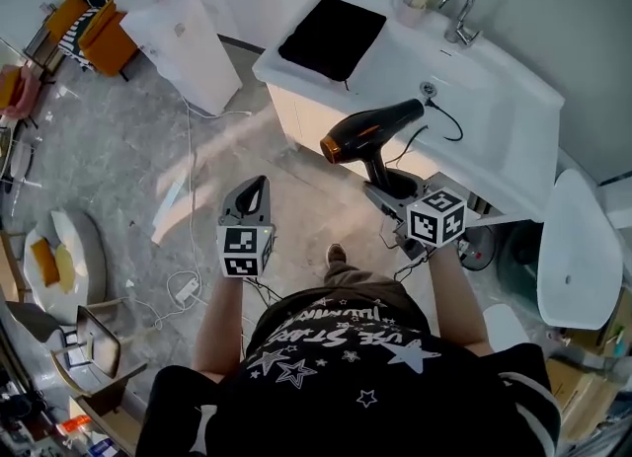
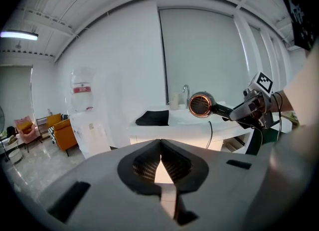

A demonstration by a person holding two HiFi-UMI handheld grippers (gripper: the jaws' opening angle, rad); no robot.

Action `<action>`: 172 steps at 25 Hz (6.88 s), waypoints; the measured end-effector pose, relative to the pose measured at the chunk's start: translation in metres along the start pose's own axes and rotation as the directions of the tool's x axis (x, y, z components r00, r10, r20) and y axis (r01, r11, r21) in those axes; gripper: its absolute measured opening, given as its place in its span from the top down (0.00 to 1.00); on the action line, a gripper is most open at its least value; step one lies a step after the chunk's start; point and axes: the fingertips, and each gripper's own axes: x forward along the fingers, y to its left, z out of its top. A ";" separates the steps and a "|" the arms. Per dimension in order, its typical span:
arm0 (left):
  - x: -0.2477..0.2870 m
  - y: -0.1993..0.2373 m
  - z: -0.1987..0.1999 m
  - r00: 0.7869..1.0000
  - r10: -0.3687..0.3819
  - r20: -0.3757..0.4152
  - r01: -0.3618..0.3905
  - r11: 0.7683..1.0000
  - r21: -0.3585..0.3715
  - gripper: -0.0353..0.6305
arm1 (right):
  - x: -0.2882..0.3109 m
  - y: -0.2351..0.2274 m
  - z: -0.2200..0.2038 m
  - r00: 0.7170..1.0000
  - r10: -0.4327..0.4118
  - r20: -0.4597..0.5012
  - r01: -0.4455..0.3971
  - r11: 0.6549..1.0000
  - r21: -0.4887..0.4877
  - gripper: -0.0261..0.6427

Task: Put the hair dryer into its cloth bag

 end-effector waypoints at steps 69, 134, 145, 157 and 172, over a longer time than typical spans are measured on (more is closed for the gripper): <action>0.413 0.108 0.066 0.851 -0.411 -0.328 0.517 0.538 0.666 0.91 | 0.157 -0.154 0.140 0.993 -0.078 -0.086 0.081 0.996 0.041 0.66; 0.395 0.131 0.120 0.775 -0.588 -0.232 0.628 0.675 0.387 0.92 | 0.301 -0.211 0.165 0.982 -0.052 -0.180 0.095 0.967 0.235 0.65; 0.386 0.130 0.118 0.765 -0.608 -0.215 0.639 0.671 0.376 0.92 | 0.332 -0.251 0.178 0.951 -0.248 -0.185 0.290 0.924 0.251 0.65; 0.395 0.144 0.090 0.801 -0.554 -0.225 0.595 0.702 0.391 0.90 | 0.346 -0.248 0.166 0.902 -0.369 -0.224 0.404 0.905 0.132 0.62; 0.379 0.131 0.118 0.871 -0.482 -0.094 0.488 0.831 0.267 0.66 | 0.266 -0.224 0.173 0.901 -0.424 -0.097 0.431 0.899 0.077 0.50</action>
